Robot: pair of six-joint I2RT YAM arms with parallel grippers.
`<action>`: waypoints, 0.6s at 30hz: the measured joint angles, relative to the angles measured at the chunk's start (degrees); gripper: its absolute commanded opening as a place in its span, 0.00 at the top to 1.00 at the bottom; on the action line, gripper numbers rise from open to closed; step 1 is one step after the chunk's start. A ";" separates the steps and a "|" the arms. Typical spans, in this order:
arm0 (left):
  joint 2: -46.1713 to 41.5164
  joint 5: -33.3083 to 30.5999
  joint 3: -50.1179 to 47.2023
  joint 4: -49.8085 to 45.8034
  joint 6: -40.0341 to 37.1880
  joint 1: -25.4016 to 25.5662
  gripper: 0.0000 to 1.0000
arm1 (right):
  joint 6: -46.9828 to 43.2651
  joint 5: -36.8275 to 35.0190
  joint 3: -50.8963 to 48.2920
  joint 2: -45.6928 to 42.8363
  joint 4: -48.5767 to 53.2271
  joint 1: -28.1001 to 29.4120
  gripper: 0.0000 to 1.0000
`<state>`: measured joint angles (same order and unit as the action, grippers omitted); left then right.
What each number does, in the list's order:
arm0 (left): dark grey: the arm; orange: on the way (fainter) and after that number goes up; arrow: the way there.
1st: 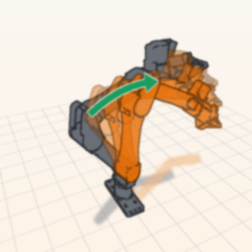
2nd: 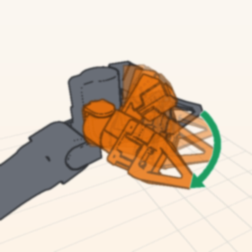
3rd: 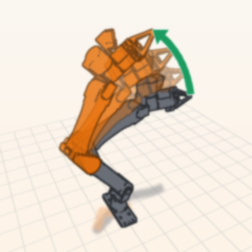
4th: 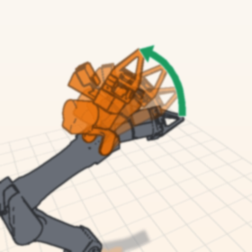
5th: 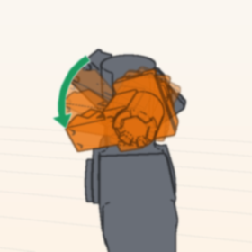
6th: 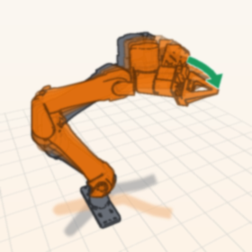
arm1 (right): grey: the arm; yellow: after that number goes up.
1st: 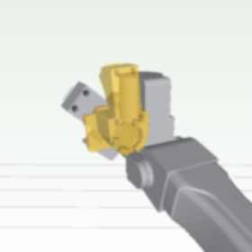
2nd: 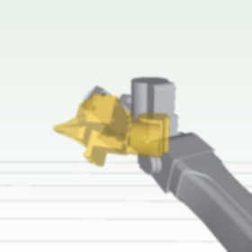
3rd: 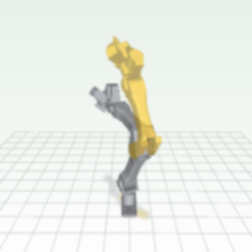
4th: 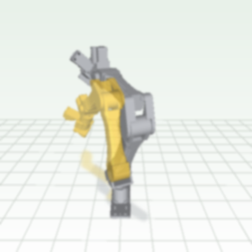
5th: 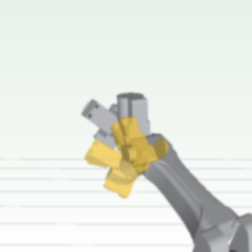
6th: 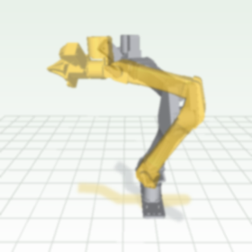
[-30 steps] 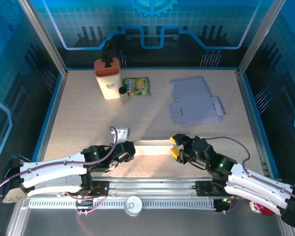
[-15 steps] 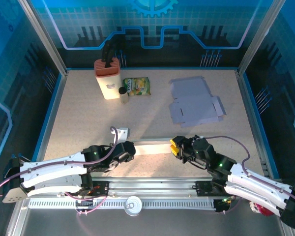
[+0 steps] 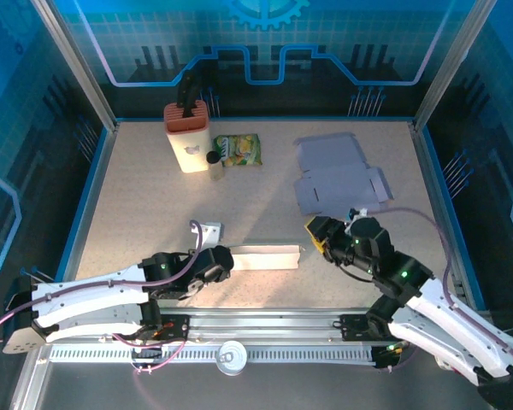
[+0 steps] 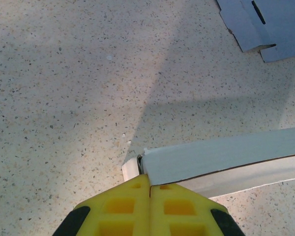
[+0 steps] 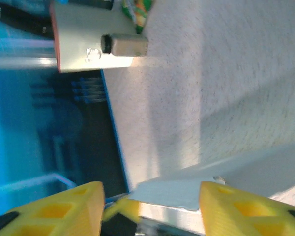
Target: Fold the paper box
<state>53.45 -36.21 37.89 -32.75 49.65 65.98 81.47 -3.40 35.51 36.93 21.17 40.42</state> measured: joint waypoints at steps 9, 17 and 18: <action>0.72 0.31 1.11 -1.49 0.00 0.00 1.00 | -33.35 2.14 8.94 11.13 15.67 1.46 0.63; 1.90 0.66 2.03 -1.68 0.00 0.00 1.00 | -42.38 -0.26 10.99 14.73 20.74 6.14 0.70; 1.90 0.68 2.10 -1.88 0.00 0.00 1.00 | -42.82 -0.81 11.08 15.26 20.85 6.82 0.71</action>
<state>55.35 -35.53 39.99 -34.63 49.65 65.98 38.65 -4.21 46.59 52.18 42.02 47.24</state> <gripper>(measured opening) 0.052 0.299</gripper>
